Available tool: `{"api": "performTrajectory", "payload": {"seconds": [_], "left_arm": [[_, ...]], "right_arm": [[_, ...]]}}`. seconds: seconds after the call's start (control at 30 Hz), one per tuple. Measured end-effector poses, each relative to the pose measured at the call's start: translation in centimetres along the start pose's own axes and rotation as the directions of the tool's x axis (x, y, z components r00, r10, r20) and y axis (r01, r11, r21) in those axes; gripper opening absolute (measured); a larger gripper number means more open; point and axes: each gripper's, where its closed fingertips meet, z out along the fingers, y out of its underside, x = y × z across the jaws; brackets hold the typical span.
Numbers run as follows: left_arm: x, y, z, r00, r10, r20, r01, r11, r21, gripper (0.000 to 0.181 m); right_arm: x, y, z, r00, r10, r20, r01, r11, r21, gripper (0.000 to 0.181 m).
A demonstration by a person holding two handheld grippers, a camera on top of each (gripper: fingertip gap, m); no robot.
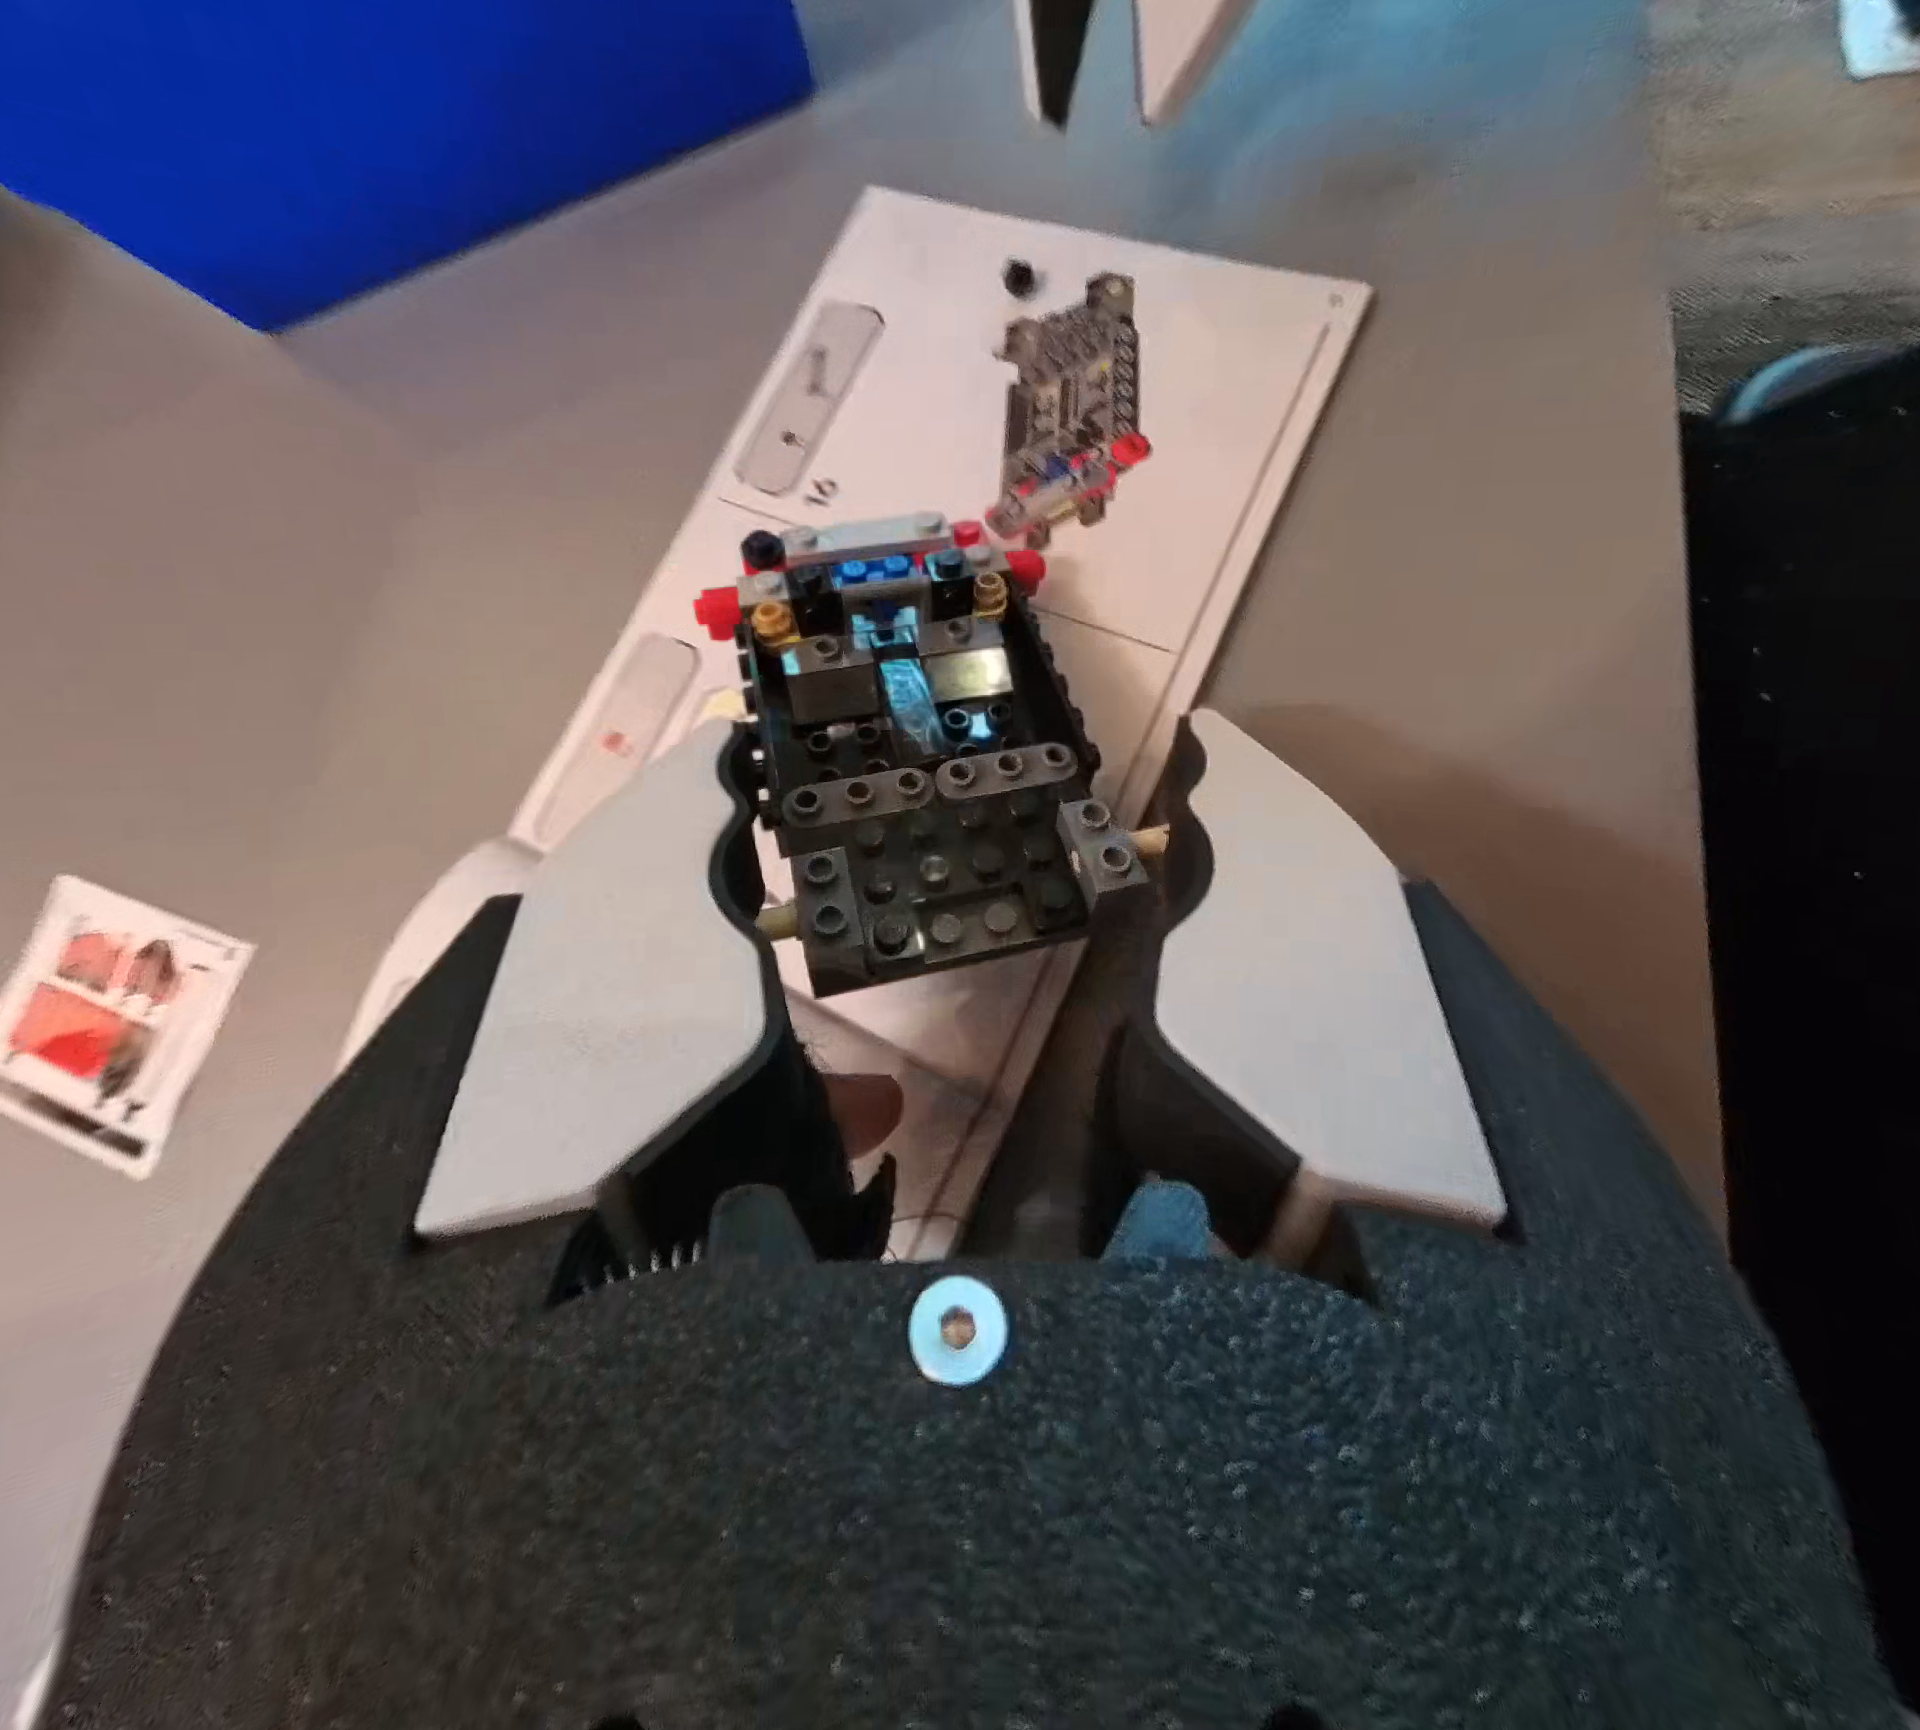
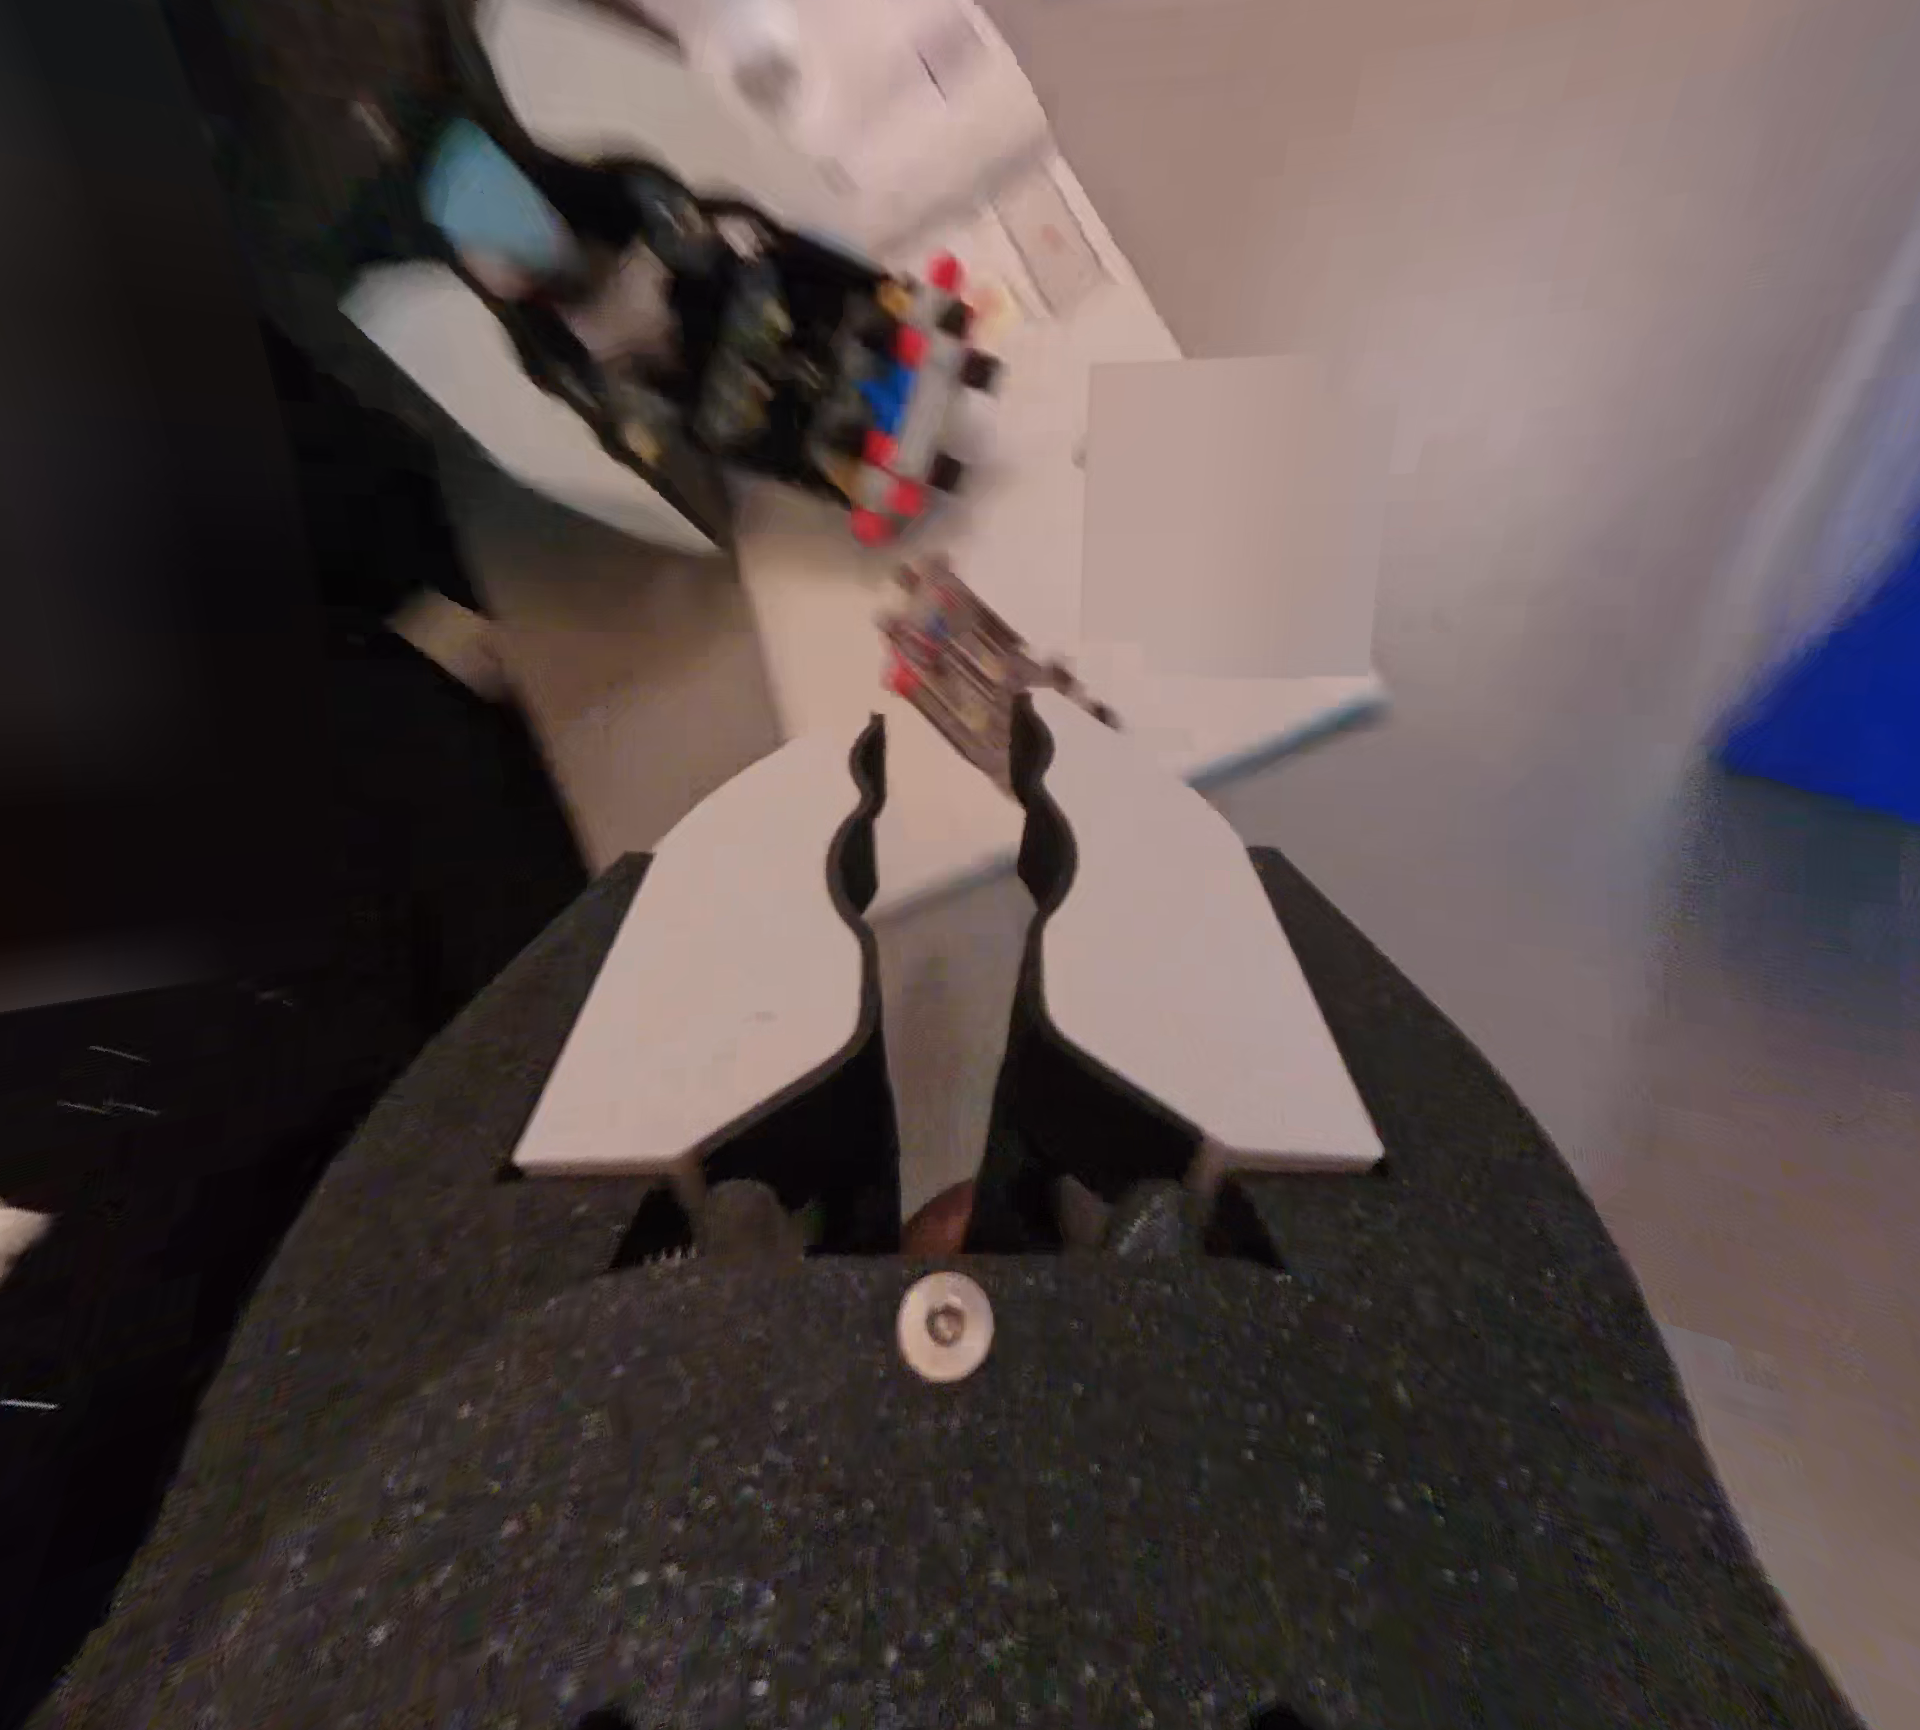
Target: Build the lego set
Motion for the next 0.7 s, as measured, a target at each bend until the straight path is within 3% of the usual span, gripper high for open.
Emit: {"api": "performTrajectory", "payload": {"seconds": [0.07,0.2,0.47,0.7], "left_arm": [[0.3,0.5,0.5,1.000,-0.012,-0.025,0.011,1.000,-0.028,0.076],[0.5,1.2,1.0,1.000,-0.014,-0.024,0.012,0.998,-0.053,0.076],[0.1,0.4,0.4,1.000,-0.029,-0.005,0.029,0.999,0.012,0.084],[-0.5,0.6,0.3,0.999,-0.026,0.022,0.025,0.999,0.027,0.081]], "right_arm": [[1.5,0.9,-0.3,0.979,-0.174,-0.110,0.162,0.981,-0.111,0.016],[2.0,1.1,1.1,0.954,-0.271,-0.131,0.248,0.954,-0.168,0.014],[2.6,0.0,2.2,0.972,-0.201,-0.123,0.189,0.977,-0.098,0.003],[2.8,1.1,2.1,0.976,-0.184,-0.120,0.169,0.978,-0.126,0.001]]}}
